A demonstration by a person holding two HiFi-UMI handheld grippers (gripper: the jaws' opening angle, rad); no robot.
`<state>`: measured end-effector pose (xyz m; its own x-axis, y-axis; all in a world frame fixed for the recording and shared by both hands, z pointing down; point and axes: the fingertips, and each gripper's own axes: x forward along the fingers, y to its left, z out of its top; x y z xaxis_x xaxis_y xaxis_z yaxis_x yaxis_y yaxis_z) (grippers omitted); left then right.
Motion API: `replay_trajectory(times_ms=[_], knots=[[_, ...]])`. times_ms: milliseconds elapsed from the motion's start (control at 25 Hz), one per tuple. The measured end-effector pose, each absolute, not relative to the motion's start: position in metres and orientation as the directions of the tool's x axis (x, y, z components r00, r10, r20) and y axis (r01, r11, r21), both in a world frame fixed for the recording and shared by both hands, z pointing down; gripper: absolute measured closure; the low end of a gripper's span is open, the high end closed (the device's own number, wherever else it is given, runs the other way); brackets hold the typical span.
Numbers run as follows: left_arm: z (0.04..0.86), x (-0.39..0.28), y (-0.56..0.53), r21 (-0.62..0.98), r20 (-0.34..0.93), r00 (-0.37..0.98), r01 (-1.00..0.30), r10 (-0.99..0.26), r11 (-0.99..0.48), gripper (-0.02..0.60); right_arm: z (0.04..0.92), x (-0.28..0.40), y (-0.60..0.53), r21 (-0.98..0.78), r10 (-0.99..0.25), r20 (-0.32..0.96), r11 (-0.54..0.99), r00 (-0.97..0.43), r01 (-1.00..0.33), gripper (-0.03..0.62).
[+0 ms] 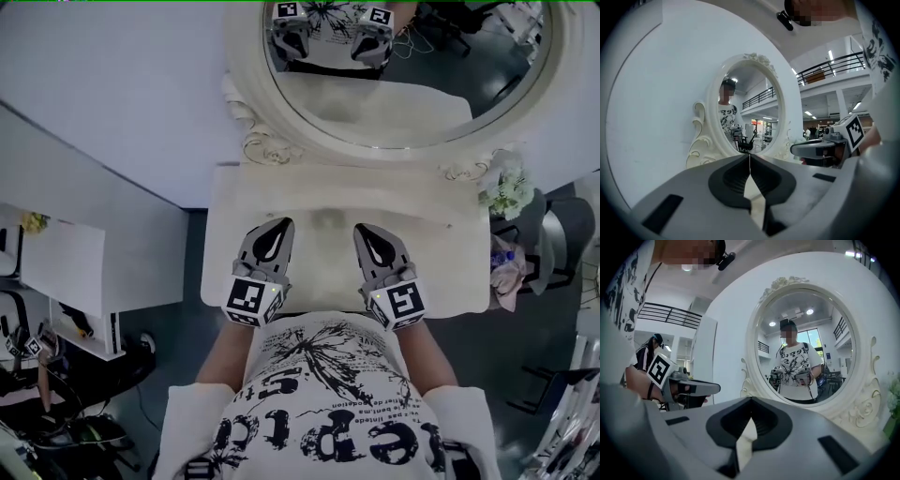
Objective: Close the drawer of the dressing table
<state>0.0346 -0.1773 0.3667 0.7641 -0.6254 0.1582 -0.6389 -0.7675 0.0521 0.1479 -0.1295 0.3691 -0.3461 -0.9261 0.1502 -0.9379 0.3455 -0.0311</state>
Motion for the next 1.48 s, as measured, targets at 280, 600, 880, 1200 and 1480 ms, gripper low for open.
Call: replay_trajectory(times_ms=[280, 600, 880, 1200, 1480], knots=[[0.343, 0.055, -0.176, 0.018, 0.119, 0.815, -0.573, -0.567, -0.82, 0.56, 0.361, 0.157, -0.136, -0.003, -0.93, 0.134, 0.345, -0.342, -0.939, 0.577], [0.327, 0.062, -0.181, 0.008, 0.096, 0.818, -0.57, -0.567, -0.821, 0.56, 0.356, 0.171, -0.139, -0.022, -0.953, 0.111, 0.28, -0.28, -0.96, 0.577], [0.328, 0.063, -0.185, 0.01, 0.097, 0.811, -0.58, -0.577, -0.814, 0.56, 0.36, 0.174, -0.14, -0.052, -0.948, 0.15, 0.277, -0.282, -0.959, 0.577], [0.332, 0.063, -0.186, 0.023, 0.11, 0.806, -0.587, -0.582, -0.809, 0.56, 0.352, 0.174, -0.139, -0.038, -0.946, 0.139, 0.29, -0.293, -0.956, 0.577], [0.336, 0.058, -0.183, 0.025, 0.124, 0.797, -0.598, -0.591, -0.801, 0.56, 0.351, 0.176, -0.136, -0.033, -0.945, 0.14, 0.293, -0.294, -0.956, 0.577]])
